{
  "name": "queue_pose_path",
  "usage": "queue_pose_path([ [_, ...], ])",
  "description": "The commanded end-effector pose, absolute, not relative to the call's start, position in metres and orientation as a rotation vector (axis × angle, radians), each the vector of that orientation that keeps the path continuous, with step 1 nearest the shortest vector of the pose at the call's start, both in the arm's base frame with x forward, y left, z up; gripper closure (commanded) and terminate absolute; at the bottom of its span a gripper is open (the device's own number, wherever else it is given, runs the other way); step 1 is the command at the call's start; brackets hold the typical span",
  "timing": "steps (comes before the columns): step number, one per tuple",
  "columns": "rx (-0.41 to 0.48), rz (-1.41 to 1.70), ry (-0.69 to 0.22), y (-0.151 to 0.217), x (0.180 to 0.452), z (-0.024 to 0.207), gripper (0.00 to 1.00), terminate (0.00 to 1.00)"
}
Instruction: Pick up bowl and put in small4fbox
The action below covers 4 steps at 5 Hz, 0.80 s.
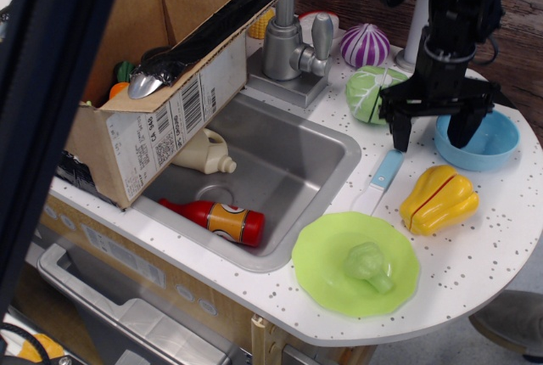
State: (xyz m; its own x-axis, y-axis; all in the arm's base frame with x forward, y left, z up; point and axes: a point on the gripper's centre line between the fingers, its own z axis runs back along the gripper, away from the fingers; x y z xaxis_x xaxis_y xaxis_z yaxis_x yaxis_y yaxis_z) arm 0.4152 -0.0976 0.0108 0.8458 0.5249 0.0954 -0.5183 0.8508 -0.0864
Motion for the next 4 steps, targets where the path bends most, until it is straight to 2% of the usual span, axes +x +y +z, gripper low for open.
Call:
queue_pose_path([
  [1, -0.056, 0.525, -0.188, -0.101, 0.426, 0.029, 1.0, 0.0],
  [3, -0.043, 0.513, -0.207, -0.113, 0.415, 0.05, 1.0, 0.0],
  [4, -0.018, 0.447, -0.202, -0.101, 0.405, 0.079, 1.0, 0.0],
])
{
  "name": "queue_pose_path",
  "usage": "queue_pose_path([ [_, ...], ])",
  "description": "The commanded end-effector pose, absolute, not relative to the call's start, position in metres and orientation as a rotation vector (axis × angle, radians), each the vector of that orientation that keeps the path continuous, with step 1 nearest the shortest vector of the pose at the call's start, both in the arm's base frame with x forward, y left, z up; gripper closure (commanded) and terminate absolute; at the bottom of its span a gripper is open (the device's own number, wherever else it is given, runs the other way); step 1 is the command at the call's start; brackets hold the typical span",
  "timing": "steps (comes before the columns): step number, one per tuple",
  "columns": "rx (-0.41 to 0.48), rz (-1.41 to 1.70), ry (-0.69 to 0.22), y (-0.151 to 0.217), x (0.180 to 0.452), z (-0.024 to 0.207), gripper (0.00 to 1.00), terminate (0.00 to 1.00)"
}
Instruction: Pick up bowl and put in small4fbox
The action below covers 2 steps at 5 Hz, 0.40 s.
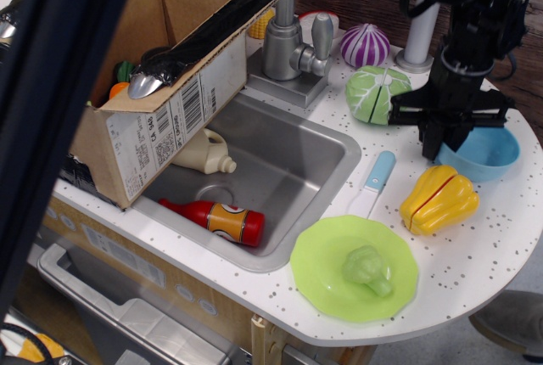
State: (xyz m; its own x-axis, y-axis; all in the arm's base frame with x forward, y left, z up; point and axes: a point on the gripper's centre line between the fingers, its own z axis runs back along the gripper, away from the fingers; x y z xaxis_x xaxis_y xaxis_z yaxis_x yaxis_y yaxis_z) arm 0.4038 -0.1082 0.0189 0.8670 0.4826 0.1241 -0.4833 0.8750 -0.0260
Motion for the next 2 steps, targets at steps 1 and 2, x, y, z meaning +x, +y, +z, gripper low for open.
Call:
queue_pose_path([
  [1, 0.045, 0.366, -0.187, -0.074, 0.397, 0.11, 1.0, 0.0],
  [2, 0.139, 0.329, -0.185, -0.038, 0.387, 0.134, 1.0, 0.0],
])
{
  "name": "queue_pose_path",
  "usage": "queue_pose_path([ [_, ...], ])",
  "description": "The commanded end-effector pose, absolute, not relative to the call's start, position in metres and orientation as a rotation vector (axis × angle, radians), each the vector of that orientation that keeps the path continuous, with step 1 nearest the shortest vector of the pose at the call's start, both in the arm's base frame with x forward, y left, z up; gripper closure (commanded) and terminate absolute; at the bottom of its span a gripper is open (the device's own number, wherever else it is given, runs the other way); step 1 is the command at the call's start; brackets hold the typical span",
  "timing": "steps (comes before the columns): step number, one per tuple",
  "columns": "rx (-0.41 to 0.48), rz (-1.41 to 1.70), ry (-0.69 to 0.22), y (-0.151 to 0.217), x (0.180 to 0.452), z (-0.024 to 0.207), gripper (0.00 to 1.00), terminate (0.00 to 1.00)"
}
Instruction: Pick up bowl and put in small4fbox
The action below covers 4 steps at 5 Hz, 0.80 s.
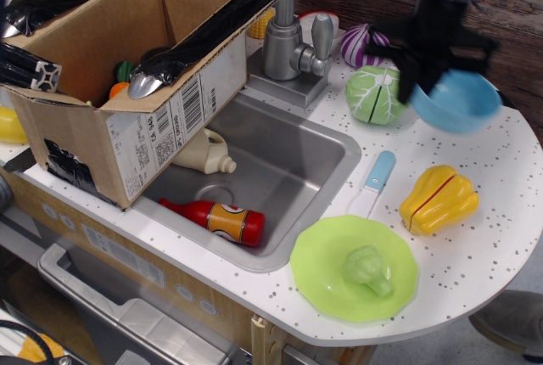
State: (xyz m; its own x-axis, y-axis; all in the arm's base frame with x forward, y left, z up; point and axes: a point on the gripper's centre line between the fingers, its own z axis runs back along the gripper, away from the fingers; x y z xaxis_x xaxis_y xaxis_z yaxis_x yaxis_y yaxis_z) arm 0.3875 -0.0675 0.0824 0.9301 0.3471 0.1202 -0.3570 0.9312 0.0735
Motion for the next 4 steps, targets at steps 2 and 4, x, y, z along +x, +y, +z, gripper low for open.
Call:
queue_pose_path([
  [2, 0.3, 0.253, -0.207, 0.045, 0.36, 0.176, 1.0, 0.0],
  [4, 0.328, 0.138, -0.228, 0.138, 0.349, 0.198, 1.0, 0.0],
])
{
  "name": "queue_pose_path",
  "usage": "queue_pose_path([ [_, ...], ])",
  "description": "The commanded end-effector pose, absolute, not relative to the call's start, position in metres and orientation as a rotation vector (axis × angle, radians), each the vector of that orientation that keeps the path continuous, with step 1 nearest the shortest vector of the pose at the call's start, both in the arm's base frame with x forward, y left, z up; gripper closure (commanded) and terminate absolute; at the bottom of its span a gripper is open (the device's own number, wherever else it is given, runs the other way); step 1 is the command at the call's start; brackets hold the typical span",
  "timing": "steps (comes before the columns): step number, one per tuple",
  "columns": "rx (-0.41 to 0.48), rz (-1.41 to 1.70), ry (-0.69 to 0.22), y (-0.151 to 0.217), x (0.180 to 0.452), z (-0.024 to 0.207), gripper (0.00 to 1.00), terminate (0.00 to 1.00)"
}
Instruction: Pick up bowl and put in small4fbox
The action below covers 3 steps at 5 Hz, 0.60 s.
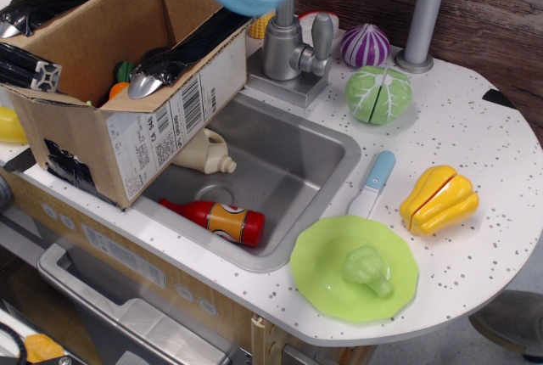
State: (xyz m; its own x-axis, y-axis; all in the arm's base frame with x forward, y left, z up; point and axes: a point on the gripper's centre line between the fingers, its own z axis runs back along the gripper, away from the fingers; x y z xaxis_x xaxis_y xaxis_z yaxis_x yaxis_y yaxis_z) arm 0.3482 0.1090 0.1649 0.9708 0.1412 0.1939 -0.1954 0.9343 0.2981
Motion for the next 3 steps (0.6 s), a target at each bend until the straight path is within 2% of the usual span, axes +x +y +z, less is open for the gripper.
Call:
queue_pose_path([
  [1, 0.333, 0.082, -0.218, 0.168, 0.3444, 0.1878, 1.0, 0.0],
  [2, 0.333, 0.082, -0.218, 0.168, 0.3444, 0.1878, 0.0, 0.0],
  [3, 0.333, 0.082, -0.218, 0.168, 0.3444, 0.1878, 0.0, 1.0],
])
